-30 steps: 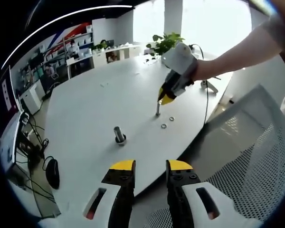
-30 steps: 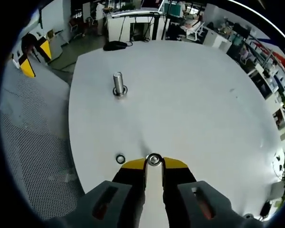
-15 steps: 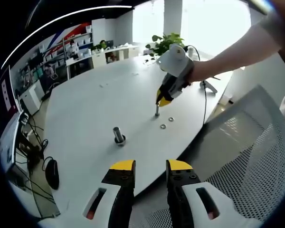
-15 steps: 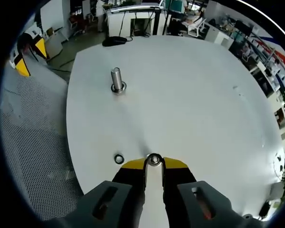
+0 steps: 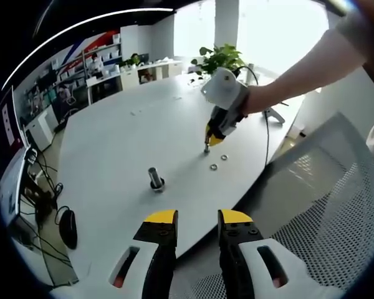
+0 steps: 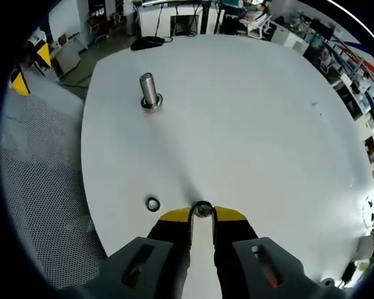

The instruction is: Place the washer onto the threaded stud by aligning its center hole with the stud, sliding it down to the base, and recovering from edge contact or off-axis alignment until the washer reaches the visible bottom stop.

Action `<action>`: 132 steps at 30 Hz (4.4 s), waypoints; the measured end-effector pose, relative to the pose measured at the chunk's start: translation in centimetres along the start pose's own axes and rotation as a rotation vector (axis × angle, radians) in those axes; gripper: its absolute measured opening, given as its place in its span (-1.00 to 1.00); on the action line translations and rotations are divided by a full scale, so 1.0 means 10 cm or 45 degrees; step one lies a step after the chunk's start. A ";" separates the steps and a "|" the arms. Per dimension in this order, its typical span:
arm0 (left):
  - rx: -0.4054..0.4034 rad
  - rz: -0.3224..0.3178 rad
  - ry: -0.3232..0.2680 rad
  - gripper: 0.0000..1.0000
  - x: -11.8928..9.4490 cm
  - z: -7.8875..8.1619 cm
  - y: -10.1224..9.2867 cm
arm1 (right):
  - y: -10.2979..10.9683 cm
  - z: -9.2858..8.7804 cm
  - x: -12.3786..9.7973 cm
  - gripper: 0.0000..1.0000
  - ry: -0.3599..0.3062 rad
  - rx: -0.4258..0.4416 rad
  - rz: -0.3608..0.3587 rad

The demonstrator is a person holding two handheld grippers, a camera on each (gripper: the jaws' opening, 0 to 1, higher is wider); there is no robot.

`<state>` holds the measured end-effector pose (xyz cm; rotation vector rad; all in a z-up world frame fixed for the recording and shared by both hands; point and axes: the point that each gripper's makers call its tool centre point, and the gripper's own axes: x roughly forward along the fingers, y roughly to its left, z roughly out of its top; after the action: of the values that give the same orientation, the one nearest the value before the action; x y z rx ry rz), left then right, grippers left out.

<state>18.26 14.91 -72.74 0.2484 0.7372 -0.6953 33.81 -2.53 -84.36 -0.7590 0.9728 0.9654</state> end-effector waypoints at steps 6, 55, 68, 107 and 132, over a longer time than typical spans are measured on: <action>-0.006 -0.010 -0.002 -0.53 0.00 0.00 0.00 | 0.01 -0.07 0.12 -0.72 0.043 0.007 0.015; -0.011 0.042 0.058 -0.55 0.01 -0.08 0.05 | 0.36 -0.48 0.04 -0.58 0.065 0.057 0.095; -0.022 0.024 0.062 -0.56 0.01 -0.09 0.06 | 0.34 -0.50 0.13 -0.67 0.107 0.059 0.095; 0.013 -0.081 0.016 -0.59 0.02 -0.02 -0.12 | 0.35 -0.50 0.16 -0.69 0.512 0.101 0.009; 0.020 -0.066 0.011 -0.60 0.01 -0.02 -0.09 | 0.33 -0.51 0.15 -0.71 0.281 0.263 -0.053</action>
<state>17.61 14.21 -72.90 0.2472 0.7487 -0.7494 29.52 -5.20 -87.98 -0.7180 1.2241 0.7419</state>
